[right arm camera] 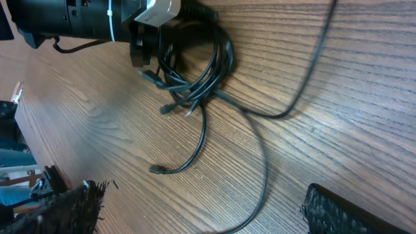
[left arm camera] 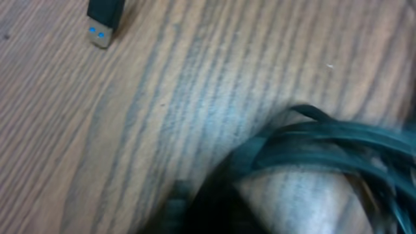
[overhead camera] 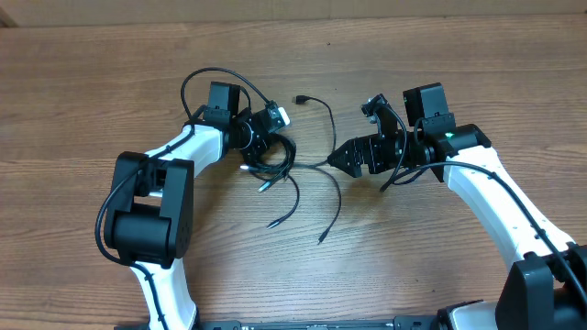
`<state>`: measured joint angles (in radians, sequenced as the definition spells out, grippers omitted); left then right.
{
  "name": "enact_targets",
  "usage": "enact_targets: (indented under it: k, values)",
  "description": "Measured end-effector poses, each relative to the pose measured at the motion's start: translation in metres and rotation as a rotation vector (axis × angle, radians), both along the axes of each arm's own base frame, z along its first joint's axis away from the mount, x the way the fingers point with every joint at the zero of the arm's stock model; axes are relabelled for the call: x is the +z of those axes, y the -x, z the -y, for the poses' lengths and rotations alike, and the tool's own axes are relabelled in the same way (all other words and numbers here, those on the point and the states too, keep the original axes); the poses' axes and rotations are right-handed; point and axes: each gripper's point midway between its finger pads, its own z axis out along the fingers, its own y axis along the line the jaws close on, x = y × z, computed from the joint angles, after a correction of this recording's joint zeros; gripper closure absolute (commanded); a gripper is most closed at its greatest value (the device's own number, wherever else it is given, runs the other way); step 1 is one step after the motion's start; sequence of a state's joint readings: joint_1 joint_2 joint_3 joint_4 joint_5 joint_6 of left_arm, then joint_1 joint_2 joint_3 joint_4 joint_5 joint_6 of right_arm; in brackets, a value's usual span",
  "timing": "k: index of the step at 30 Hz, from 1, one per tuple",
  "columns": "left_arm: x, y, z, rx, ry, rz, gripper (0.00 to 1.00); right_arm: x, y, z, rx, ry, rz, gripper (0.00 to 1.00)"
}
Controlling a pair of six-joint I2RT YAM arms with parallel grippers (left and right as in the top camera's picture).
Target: Untangle cables
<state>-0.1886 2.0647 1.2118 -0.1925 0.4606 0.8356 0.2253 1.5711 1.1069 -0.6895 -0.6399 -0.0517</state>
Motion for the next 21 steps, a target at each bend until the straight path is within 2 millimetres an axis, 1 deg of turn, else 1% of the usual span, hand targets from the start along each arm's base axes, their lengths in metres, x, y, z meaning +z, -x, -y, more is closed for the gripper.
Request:
enact_targets:
  k: [3,6,8,10,13,14,15,18,19,20,21]
  values:
    - [0.002,-0.003,-0.001,0.06,0.019,-0.032,0.96,0.0,0.0,0.0,-0.009,-0.002,-0.007,0.07]
    - [0.005,-0.006,-0.002,0.158,0.053,-0.086,0.96,0.0,0.0,0.0,-0.026,-0.008,-0.024,0.1]
    - [0.011,-0.01,-0.003,0.252,0.093,-0.13,0.96,0.0,0.0,0.0,-0.044,-0.014,-0.043,0.11]
    - [0.023,-0.011,-0.004,0.345,0.139,-0.169,0.96,0.0,0.0,0.0,-0.06,-0.023,-0.061,0.15]
    - [0.052,-0.009,-0.005,0.45,0.201,-0.205,0.96,0.004,0.003,-0.005,-0.067,-0.058,-0.094,0.25]
    - [0.073,-0.008,-0.005,0.497,0.241,-0.209,0.96,0.005,0.005,-0.007,-0.062,-0.076,-0.107,0.27]
    - [0.088,-0.006,-0.006,0.525,0.265,-0.214,0.96,0.007,0.008,-0.009,-0.056,-0.095,-0.119,0.28]
    - [0.142,0.012,-0.01,0.611,0.338,-0.237,0.96,0.014,0.017,-0.017,-0.029,-0.156,-0.167,0.29]
    - [0.151,0.019,-0.011,0.624,0.346,-0.246,0.96,0.015,0.019,-0.018,-0.023,-0.168,-0.177,0.3]
    - [0.166,0.028,-0.013,0.638,0.358,-0.253,0.96,0.017,0.023,-0.02,-0.013,-0.188,-0.197,0.3]
    - [0.177,0.036,-0.014,0.647,0.366,-0.256,0.96,0.02,0.027,-0.022,-0.001,-0.206,-0.213,0.3]
